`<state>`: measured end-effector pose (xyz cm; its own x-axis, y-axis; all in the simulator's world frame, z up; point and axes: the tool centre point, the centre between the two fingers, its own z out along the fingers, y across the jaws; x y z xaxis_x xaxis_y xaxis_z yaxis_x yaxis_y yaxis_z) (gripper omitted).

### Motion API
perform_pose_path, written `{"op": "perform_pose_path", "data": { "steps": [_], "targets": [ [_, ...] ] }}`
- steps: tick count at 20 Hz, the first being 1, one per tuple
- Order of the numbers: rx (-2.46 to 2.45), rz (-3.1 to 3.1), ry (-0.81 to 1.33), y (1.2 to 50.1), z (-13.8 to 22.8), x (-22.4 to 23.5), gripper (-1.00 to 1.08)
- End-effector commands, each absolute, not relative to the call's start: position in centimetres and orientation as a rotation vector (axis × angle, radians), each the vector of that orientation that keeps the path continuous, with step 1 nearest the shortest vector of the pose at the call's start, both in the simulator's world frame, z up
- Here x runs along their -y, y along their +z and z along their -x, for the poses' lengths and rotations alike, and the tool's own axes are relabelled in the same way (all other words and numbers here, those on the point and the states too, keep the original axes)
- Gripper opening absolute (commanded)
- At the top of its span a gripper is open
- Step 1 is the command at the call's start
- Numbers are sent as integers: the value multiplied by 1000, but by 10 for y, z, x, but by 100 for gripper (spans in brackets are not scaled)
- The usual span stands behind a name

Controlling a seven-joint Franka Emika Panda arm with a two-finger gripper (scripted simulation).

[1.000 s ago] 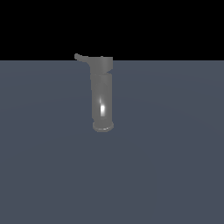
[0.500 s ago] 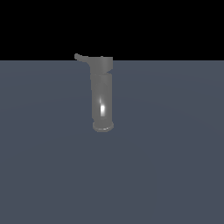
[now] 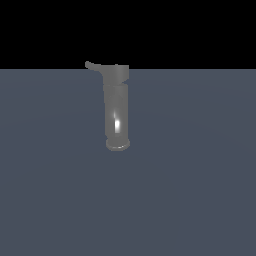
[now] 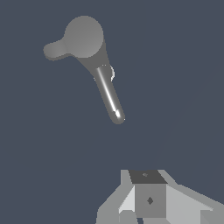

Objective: Turn on the faucet by rotating a designated handle.

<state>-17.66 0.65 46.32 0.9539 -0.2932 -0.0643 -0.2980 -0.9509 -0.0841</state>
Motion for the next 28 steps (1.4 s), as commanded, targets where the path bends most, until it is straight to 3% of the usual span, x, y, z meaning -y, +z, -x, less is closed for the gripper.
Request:
{"op": "perform_pose_path", "data": {
  "steps": [1, 28],
  "targets": [
    [-545, 2989, 87, 460, 162, -10, -100],
    [-1505, 2662, 145, 383, 12, -57, -100]
  ]
}}
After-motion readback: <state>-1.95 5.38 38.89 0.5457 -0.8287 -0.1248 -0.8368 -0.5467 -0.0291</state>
